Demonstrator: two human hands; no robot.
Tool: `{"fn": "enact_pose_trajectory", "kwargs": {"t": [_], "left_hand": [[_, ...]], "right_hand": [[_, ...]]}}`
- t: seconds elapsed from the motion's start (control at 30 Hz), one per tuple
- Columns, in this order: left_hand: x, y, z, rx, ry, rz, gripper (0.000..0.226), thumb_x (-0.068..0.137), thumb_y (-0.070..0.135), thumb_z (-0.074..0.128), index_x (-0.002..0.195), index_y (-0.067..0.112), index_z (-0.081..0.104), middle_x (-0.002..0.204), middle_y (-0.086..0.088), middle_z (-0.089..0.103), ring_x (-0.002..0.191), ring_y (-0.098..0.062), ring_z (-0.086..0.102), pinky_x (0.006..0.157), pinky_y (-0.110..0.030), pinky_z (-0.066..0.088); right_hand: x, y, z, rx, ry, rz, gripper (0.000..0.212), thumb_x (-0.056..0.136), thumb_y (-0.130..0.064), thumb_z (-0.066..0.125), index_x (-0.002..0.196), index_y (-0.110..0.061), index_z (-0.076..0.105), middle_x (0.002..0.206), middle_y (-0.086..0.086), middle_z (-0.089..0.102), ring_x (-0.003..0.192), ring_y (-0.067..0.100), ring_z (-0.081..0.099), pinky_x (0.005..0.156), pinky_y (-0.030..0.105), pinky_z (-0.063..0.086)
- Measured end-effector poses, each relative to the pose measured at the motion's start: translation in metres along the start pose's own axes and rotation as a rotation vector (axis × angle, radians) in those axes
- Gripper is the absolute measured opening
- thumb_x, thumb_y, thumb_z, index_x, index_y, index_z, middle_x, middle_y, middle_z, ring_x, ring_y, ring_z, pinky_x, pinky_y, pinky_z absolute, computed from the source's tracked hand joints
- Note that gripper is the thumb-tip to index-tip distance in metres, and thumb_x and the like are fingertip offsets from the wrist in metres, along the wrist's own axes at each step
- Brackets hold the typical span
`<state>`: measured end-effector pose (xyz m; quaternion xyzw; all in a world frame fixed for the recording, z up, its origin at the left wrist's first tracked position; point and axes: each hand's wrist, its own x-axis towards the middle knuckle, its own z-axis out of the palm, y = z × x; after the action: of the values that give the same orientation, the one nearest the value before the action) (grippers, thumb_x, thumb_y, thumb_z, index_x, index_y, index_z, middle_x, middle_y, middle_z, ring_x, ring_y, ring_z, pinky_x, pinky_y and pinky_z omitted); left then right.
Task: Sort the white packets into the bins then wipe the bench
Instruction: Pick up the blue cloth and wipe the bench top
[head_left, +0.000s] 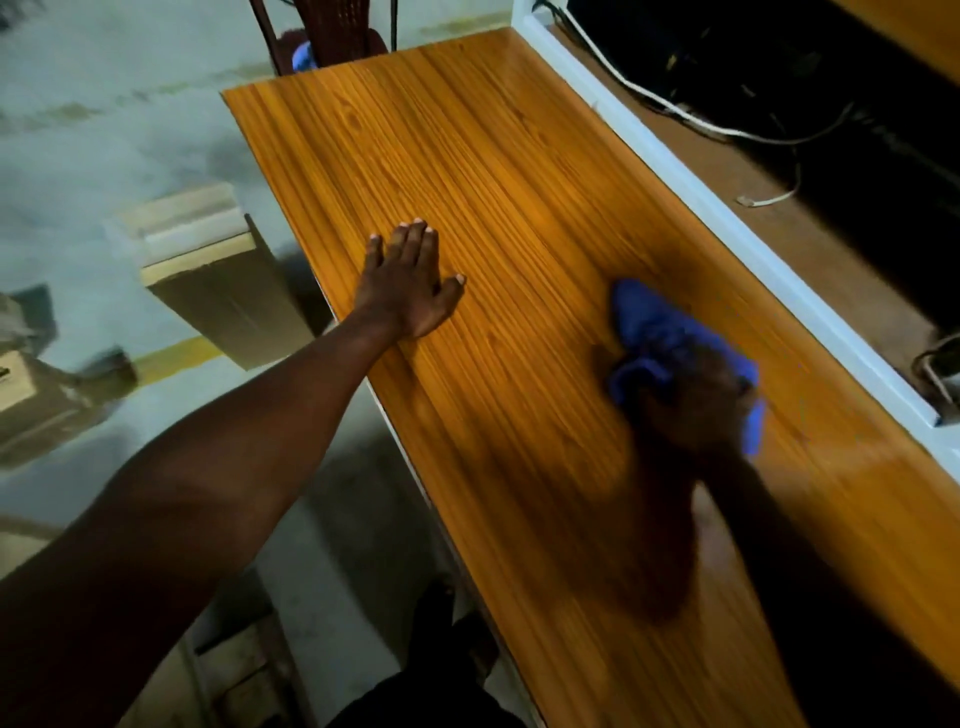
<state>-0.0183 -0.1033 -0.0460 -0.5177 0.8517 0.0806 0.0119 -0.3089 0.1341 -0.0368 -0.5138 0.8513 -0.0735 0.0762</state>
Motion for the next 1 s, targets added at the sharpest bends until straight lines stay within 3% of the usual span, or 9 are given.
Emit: {"fn": "enact_pose_trajectory", "kwargs": {"t": [0.1,0.17,0.27,0.33,0.43,0.6,0.73,0.87,1.0], "left_hand": [[-0.001,0.0,0.0,-0.021,-0.006,-0.007,0.087,0.092,0.069,0.009,0.158,0.013,0.003,0.166,-0.006,-0.002,0.152,-0.021,-0.007,0.121,-0.051,-0.006],[-0.002,0.001,-0.001,-0.024,-0.009,-0.009,0.087,0.092,0.069,0.009,0.158,0.013,0.003,0.166,-0.005,-0.002,0.152,-0.021,-0.007,0.121,-0.05,-0.006],[-0.002,0.002,-0.002,-0.031,-0.017,-0.004,0.089,0.091,0.07,0.009,0.157,0.011,0.003,0.166,-0.007,-0.002,0.152,-0.023,-0.006,0.121,-0.051,-0.004],[-0.007,0.007,-0.002,-0.032,-0.019,0.006,0.09,0.091,0.071,0.01,0.157,0.011,0.006,0.166,-0.008,0.001,0.153,-0.024,-0.003,0.121,-0.053,-0.002],[-0.03,0.036,0.005,-0.042,-0.045,0.096,0.092,0.09,0.074,0.01,0.157,0.011,0.006,0.166,-0.008,0.002,0.152,-0.023,-0.003,0.121,-0.053,-0.002],[-0.062,0.073,0.019,-0.012,-0.038,0.101,0.093,0.089,0.074,0.01,0.157,0.011,0.002,0.166,-0.007,-0.005,0.152,-0.023,-0.01,0.12,-0.054,-0.006],[-0.062,0.075,0.02,0.015,-0.019,0.074,0.093,0.089,0.073,0.01,0.157,0.011,0.004,0.166,-0.008,-0.002,0.152,-0.023,-0.007,0.121,-0.054,-0.004],[-0.064,0.078,0.017,0.032,-0.015,0.078,0.092,0.089,0.073,0.011,0.157,0.011,0.005,0.166,-0.009,0.0,0.152,-0.023,-0.005,0.121,-0.053,-0.003],[-0.066,0.079,0.014,0.033,-0.021,0.065,0.091,0.09,0.072,0.014,0.157,0.01,0.006,0.166,-0.009,0.001,0.152,-0.024,-0.003,0.121,-0.053,-0.001]], "right_hand": [[-0.078,-0.113,0.031,0.018,0.043,-0.35,0.071,0.078,-0.067,0.045,0.144,-0.042,0.048,0.155,0.006,0.042,0.142,0.035,0.037,0.113,0.068,0.02],[-0.123,-0.162,0.044,-0.026,-0.039,-0.505,0.073,0.076,-0.067,0.047,0.146,-0.045,0.043,0.161,0.001,0.034,0.145,0.034,0.03,0.113,0.067,0.015],[-0.133,-0.156,0.046,-0.046,-0.047,-0.565,0.07,0.075,-0.066,0.052,0.143,-0.047,0.045,0.159,-0.001,0.036,0.144,0.033,0.033,0.112,0.065,0.02],[-0.113,-0.116,0.037,-0.043,-0.027,-0.504,0.07,0.076,-0.067,0.051,0.142,-0.047,0.046,0.157,-0.001,0.04,0.141,0.032,0.038,0.11,0.064,0.025],[-0.065,-0.016,0.014,-0.082,-0.002,-0.239,0.071,0.08,-0.071,0.039,0.144,-0.041,0.047,0.153,0.008,0.046,0.137,0.035,0.044,0.105,0.064,0.033],[-0.017,0.159,-0.042,-0.134,-0.044,0.264,0.09,0.072,-0.081,0.019,0.152,-0.041,0.033,0.161,0.01,0.032,0.146,0.033,0.032,0.112,0.061,0.031],[-0.022,0.155,-0.043,-0.108,-0.051,0.299,0.086,0.074,-0.081,0.027,0.151,-0.045,0.032,0.162,0.005,0.029,0.147,0.032,0.029,0.114,0.062,0.027],[-0.092,0.039,-0.004,-0.05,-0.035,-0.19,0.077,0.074,-0.071,0.042,0.143,-0.037,0.051,0.151,0.013,0.046,0.137,0.039,0.044,0.103,0.066,0.034],[-0.209,-0.078,0.026,-0.033,-0.101,-0.645,0.076,0.072,-0.069,0.051,0.143,-0.045,0.046,0.158,0.004,0.039,0.141,0.037,0.036,0.111,0.071,0.018]]}}
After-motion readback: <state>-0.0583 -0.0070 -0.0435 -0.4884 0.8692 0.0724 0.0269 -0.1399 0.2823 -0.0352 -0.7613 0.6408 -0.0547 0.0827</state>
